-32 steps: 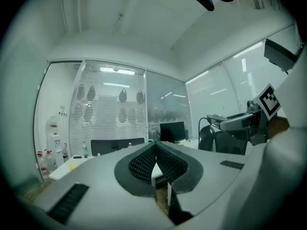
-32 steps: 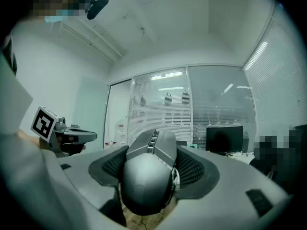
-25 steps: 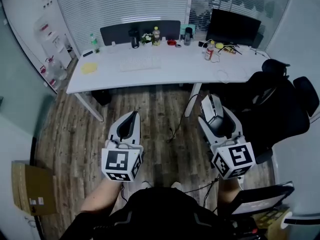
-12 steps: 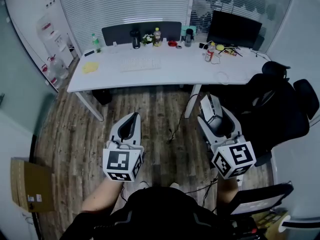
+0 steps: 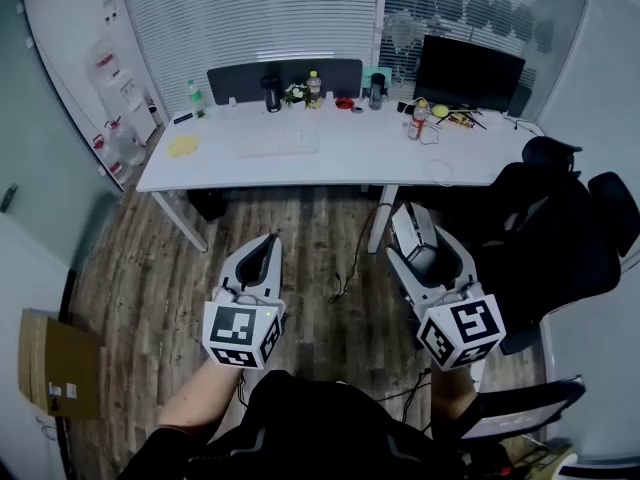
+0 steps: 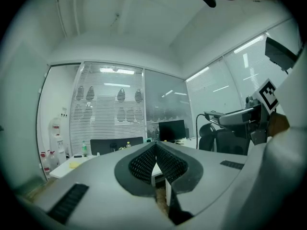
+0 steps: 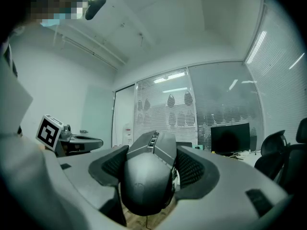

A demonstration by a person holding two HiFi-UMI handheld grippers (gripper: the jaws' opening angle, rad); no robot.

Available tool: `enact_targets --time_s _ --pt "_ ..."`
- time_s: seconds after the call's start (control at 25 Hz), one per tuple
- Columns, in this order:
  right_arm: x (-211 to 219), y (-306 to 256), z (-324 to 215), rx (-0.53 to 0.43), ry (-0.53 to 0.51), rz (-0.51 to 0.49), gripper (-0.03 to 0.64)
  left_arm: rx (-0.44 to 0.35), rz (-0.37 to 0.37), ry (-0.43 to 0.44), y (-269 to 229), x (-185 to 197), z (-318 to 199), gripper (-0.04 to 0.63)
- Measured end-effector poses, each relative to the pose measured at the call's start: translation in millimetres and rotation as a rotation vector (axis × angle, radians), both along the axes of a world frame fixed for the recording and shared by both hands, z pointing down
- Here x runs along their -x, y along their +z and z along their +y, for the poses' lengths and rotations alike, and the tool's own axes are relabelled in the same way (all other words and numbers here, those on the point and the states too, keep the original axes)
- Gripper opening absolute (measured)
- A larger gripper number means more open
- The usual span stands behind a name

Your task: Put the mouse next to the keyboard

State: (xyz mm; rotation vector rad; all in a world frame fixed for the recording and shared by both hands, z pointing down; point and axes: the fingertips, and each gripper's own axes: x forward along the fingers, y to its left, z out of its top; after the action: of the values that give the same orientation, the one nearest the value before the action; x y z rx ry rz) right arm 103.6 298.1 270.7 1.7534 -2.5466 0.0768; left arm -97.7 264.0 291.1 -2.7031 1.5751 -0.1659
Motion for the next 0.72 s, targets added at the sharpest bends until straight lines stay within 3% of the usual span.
enact_targets --time_s 0.32,0.72 --pt "-23 6 -16 0.001 -0.033 0.002 0.304 -0.015 0.037 -0.017 -4 -27 -16 0.029" --pt "-21 4 -80 -0.001 -0.002 0.021 0.304 -0.007 0.094 0.042 3 -37 -96 0.029"
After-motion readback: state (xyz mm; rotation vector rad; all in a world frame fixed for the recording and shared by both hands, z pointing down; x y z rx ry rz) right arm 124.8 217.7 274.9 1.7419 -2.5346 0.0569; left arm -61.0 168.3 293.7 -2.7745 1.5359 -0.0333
